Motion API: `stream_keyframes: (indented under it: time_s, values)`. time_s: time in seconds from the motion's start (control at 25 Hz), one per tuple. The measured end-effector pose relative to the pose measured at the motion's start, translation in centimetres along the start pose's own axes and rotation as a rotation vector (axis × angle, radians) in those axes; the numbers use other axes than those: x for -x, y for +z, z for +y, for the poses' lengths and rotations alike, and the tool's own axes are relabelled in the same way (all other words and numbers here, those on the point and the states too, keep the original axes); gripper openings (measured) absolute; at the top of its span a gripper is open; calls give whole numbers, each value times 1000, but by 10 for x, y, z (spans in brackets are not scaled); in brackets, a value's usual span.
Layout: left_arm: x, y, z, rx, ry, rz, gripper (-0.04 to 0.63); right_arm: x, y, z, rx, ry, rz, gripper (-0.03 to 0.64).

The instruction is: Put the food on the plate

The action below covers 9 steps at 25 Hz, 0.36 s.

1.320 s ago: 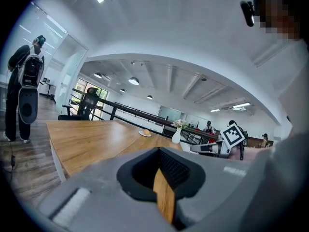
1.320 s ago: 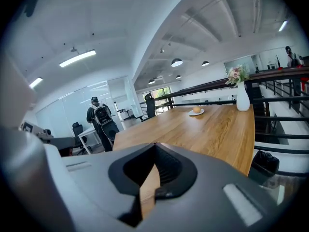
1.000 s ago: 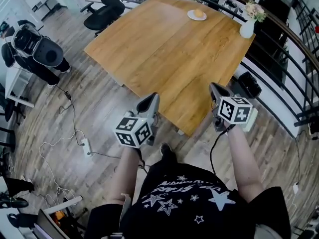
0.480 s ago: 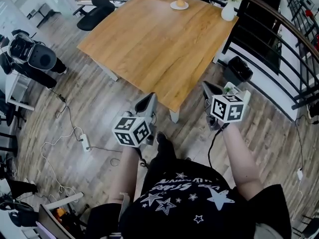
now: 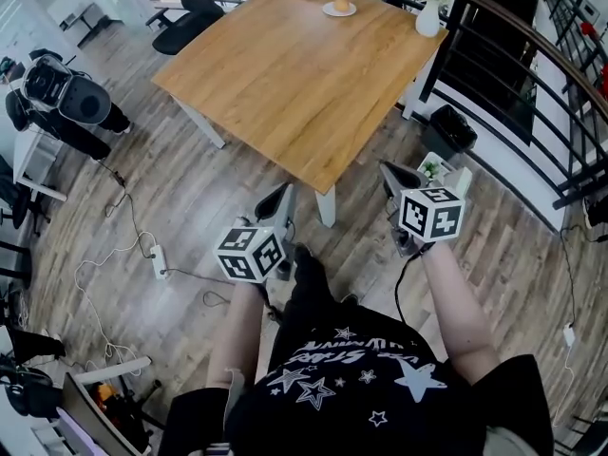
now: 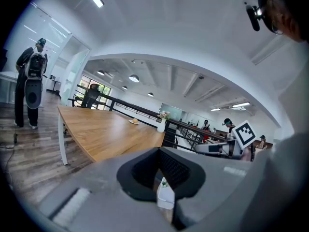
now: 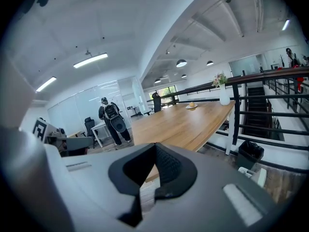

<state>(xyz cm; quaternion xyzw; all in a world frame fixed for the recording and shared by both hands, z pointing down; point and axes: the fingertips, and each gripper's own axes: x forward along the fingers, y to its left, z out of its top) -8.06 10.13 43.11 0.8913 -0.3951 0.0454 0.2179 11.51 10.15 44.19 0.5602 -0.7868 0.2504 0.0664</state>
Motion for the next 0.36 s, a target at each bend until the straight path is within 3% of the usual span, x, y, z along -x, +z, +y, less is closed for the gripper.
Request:
stream_keyframes:
  time_s: [0.36]
  values:
    - [14,-12,-14,62,35,11,2,31,-1,-1,-13,9,3,0]
